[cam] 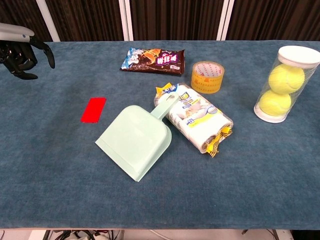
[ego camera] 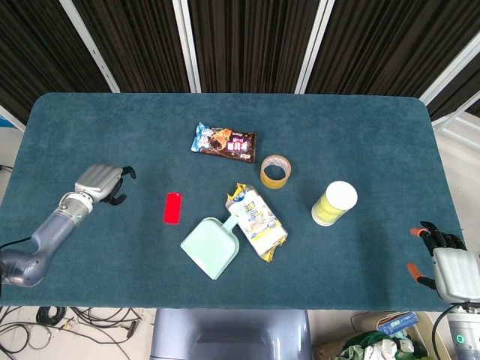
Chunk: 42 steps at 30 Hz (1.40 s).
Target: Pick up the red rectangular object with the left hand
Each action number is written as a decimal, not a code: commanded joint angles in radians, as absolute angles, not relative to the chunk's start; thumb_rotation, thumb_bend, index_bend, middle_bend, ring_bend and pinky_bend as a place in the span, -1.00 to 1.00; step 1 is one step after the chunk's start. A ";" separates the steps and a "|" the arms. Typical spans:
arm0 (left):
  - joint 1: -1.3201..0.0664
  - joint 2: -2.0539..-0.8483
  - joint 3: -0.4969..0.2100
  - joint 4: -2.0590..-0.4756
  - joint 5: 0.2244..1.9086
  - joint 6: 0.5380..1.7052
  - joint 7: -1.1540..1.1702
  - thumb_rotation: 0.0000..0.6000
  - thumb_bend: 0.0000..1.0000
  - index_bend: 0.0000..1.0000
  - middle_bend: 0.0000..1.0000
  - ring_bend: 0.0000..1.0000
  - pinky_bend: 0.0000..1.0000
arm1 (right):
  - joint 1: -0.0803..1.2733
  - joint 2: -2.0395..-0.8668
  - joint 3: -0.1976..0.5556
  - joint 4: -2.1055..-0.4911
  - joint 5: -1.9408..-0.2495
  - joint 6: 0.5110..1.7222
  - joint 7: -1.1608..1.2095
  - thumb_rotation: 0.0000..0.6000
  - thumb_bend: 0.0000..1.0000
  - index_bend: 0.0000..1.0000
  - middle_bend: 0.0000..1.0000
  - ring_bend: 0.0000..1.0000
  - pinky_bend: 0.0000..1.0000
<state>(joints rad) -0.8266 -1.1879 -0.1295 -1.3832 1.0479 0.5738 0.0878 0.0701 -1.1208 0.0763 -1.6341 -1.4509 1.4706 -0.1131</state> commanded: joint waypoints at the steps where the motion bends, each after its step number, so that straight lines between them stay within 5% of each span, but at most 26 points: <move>1: -0.842 -1.195 -0.139 -1.388 1.014 0.531 0.055 1.00 -0.27 -0.31 0.60 0.50 0.60 | 0.070 -1.121 0.076 -1.634 -1.452 1.471 -0.115 1.00 -0.70 -0.41 -0.66 -0.44 -0.51; 24: -1.084 -1.436 -0.048 -1.205 0.685 0.508 0.259 1.00 -0.28 -0.31 0.63 0.52 0.62 | 0.071 -1.119 0.079 -1.635 -1.440 1.464 -0.113 1.00 -0.70 -0.41 -0.66 -0.44 -0.51; 42: -1.131 -1.562 -0.012 -1.082 0.601 0.509 0.318 1.00 -0.25 -0.18 0.66 0.54 0.63 | 0.069 -1.120 0.085 -1.635 -1.430 1.466 -0.108 1.00 -0.70 -0.41 -0.66 -0.44 -0.51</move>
